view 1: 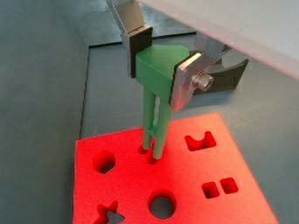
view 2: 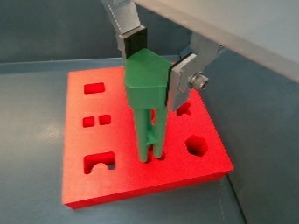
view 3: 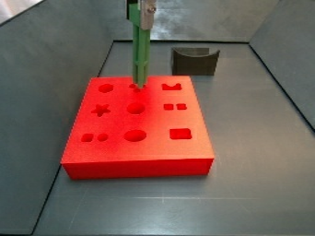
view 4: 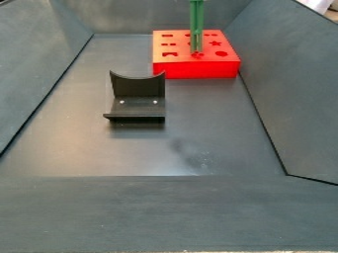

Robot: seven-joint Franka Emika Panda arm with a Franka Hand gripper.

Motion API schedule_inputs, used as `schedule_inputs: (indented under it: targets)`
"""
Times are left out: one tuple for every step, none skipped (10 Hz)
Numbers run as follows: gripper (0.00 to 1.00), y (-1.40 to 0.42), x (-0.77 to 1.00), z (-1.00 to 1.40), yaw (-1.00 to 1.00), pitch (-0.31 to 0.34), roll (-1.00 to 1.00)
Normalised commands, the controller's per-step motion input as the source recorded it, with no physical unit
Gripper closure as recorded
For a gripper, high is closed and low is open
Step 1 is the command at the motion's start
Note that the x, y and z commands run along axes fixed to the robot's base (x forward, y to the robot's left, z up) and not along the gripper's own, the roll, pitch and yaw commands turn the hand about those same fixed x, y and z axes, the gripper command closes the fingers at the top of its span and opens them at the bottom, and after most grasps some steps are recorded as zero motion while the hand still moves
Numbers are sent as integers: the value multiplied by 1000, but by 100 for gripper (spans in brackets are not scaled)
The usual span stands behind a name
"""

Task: Pick up the 3 prong object. Move up. Move to above the board. Insert the 3 prong object.
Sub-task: Insert the 3 prong object.

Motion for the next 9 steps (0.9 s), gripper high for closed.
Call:
schedule_inputs:
  targets:
    - [100,0,0,-134,-120,0,0]
    - [100,0,6,-131,-114,0,0]
    - [100,0,0,-134,-117,0,0]
    - [100,0,0,-120,-129,0,0]
    - [100,0,0,-134,-134,0,0]
    - [100,0,0,-146,-163,0,0]
    - [100,0,0,-146,-177,-3,0]
    - [100,0,0,-129,-177,-7,0]
    - [100,0,0,-89,-186,-11,0]
